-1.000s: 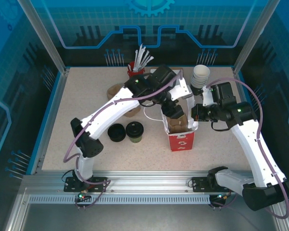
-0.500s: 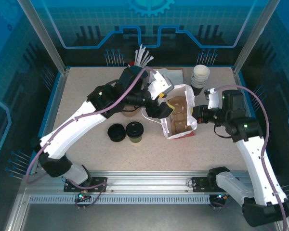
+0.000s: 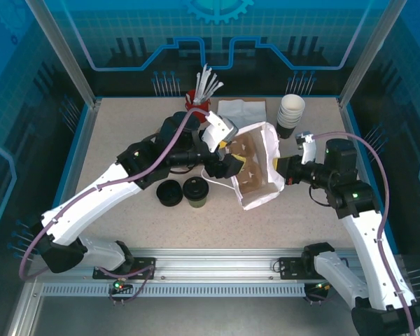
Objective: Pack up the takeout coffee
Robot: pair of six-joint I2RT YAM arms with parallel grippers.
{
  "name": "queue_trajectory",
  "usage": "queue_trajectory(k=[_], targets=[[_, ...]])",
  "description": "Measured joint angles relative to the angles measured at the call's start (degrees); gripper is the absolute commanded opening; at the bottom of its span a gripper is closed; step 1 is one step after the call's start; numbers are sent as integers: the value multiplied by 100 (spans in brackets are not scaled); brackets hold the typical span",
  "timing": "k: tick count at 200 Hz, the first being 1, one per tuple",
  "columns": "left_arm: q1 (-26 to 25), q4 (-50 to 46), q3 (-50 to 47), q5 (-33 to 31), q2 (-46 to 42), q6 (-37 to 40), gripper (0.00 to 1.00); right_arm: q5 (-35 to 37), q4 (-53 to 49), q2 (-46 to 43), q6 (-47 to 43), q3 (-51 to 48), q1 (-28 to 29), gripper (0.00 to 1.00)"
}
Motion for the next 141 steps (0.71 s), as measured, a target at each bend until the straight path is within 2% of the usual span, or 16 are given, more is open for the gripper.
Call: queue_trajectory(k=[56,75,141], targets=[[-9,245,17,-87,125,-850,64,439,-61,210,1104,321,0,0],[-48,234,199,-136,350,-1231,64,586,-85,210,1508,380,0,0],[-208,-520,1808,-323,1893,-2782,51,1152,-190,181,2656,387,136,0]])
